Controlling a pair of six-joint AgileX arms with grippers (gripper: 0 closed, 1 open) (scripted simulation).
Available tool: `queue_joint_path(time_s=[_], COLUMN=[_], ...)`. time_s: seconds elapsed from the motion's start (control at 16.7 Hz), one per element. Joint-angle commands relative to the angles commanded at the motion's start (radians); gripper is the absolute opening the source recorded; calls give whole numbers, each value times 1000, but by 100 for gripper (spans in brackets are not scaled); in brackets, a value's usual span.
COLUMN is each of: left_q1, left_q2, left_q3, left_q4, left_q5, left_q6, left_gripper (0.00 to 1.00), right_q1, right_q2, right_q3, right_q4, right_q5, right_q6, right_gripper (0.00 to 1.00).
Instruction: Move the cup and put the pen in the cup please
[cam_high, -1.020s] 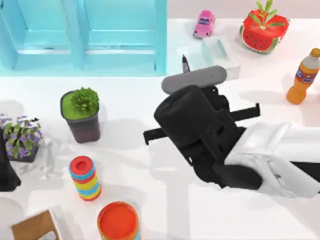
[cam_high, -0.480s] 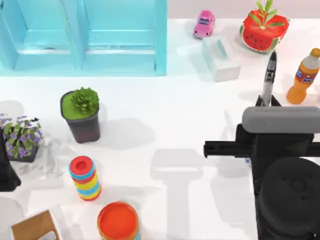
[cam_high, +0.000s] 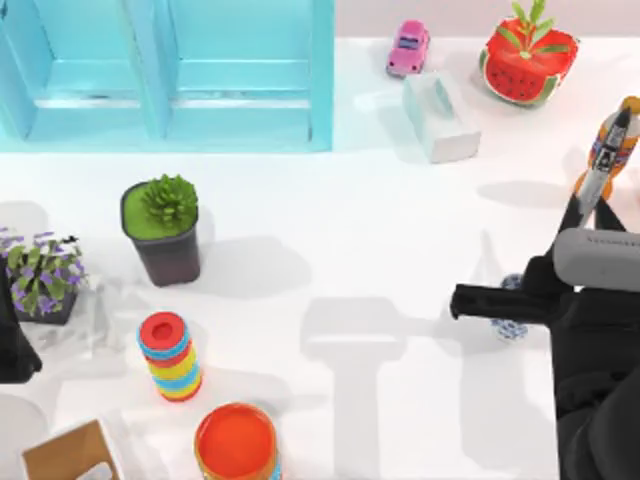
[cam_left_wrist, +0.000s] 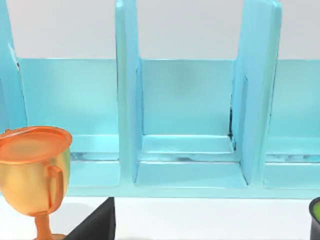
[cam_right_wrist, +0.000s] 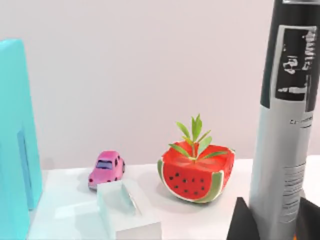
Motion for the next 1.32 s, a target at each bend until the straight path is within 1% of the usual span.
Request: queue_joint_path(time_s=[0.24, 0.78, 1.02, 1.32], left_q1=[0, 0, 0, 0], left_q2=[0, 0, 0, 0], left_q3=[0, 0, 0, 0], left_q4=[0, 0, 0, 0], left_q5=[0, 0, 0, 0], left_q6=[0, 0, 0, 0], left_gripper=[100, 100, 100, 100], right_q1=[-21, -175, -178, -178], right_q2=[20, 157, 161, 161], right_q3=[3, 22, 23, 23], right_q4=[10, 115, 119, 119], right_q5=[-17, -172, -176, -176], right_q6=[3, 24, 25, 25], right_gripper=[0, 0, 0, 38])
